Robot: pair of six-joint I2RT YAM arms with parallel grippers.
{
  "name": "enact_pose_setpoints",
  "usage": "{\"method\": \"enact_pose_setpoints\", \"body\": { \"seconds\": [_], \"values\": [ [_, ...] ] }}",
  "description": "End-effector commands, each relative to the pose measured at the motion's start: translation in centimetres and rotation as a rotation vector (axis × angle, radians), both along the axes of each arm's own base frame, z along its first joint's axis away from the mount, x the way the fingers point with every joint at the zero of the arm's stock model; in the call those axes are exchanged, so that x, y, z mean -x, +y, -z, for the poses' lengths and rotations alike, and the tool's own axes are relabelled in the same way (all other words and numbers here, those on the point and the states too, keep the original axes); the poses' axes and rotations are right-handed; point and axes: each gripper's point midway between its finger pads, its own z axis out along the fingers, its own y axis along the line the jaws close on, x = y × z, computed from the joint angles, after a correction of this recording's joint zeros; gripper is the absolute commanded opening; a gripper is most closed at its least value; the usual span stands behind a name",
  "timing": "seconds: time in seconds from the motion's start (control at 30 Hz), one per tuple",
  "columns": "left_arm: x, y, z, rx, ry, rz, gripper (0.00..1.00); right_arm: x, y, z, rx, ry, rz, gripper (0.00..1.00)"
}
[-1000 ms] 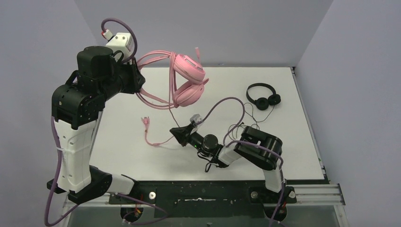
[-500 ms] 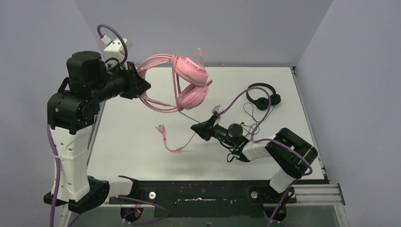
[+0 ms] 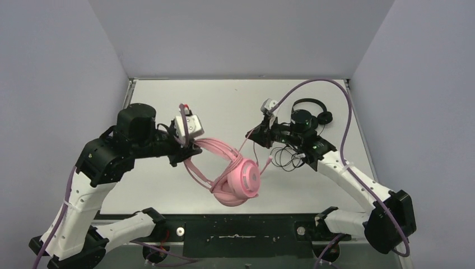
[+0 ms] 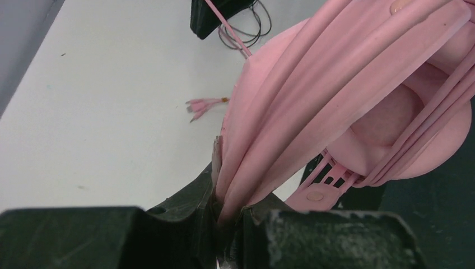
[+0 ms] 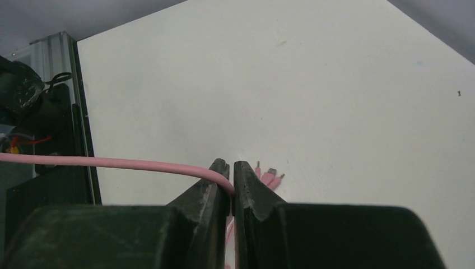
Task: Wrap the headphones
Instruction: Wrap the headphones cable around the headphones.
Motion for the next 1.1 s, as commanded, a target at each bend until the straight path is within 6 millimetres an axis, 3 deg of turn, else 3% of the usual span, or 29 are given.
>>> {"method": "enact_pose_setpoints", "body": {
  "seconds": [0.0, 0.13, 0.37, 0.7, 1.07],
  "values": [
    [-2.1, 1.9, 1.9, -0.257, -0.293, -0.001, 0.0, 1.4, -2.9, 2.6, 0.222, 0.147, 0.027, 0.0],
    [-3.8, 2.5, 3.8, -0.467, -0.424, -0.018, 0.0, 2.2, -4.3, 2.9, 0.327, 0.262, 0.055, 0.0],
    [-7.5, 4.5, 6.0, -0.757, -0.519, -0.129, 0.0, 3.7, -5.2, 1.0, 0.384, 0.379, 0.06, 0.0],
    [-10.0, 4.5, 7.6, -0.856, -0.453, -0.263, 0.0, 5.2, -3.5, -1.5, 0.303, 0.524, -0.057, 0.0],
    [-11.9, 4.9, 9.3, -0.858, -0.343, -0.397, 0.0, 6.2, -0.7, -4.5, 0.042, 0.702, -0.149, 0.0]
  ]
}}
